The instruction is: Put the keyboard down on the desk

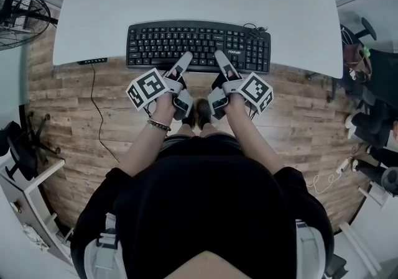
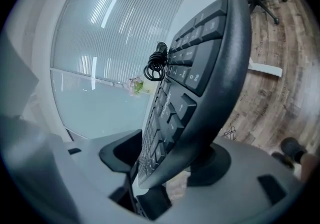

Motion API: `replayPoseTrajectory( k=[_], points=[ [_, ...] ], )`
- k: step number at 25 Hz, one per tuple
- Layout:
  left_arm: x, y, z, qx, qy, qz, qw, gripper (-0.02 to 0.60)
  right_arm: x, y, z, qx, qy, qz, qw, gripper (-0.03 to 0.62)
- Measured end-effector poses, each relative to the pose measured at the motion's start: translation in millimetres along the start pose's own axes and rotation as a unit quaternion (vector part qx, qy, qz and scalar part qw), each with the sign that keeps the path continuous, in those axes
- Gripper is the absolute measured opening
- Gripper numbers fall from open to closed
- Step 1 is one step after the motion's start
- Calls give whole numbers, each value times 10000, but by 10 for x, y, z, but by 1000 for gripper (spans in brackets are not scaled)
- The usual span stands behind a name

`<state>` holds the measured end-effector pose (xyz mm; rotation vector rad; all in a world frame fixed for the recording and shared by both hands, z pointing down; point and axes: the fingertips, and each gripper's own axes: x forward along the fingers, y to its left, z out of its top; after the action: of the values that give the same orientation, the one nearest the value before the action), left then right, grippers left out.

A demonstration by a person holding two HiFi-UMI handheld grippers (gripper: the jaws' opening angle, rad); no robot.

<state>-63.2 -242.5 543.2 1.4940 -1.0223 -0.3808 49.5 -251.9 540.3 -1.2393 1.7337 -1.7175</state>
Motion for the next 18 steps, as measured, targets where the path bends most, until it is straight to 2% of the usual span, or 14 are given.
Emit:
replayPoseTrajectory(
  k=[7,11,18],
  points=[
    [-43,-1,-23,250,98,76,9996,307,-44,-3,-60,-69,85,-72,9999,285],
    [-48,20,-62,573,269,184,9978,319,-40,-16,-79,-191,166,-129,9996,297],
    [-23,49,-85,830,637,271,9941,324,22,-1,-87,-394,334,-226,9984,319]
  ],
)
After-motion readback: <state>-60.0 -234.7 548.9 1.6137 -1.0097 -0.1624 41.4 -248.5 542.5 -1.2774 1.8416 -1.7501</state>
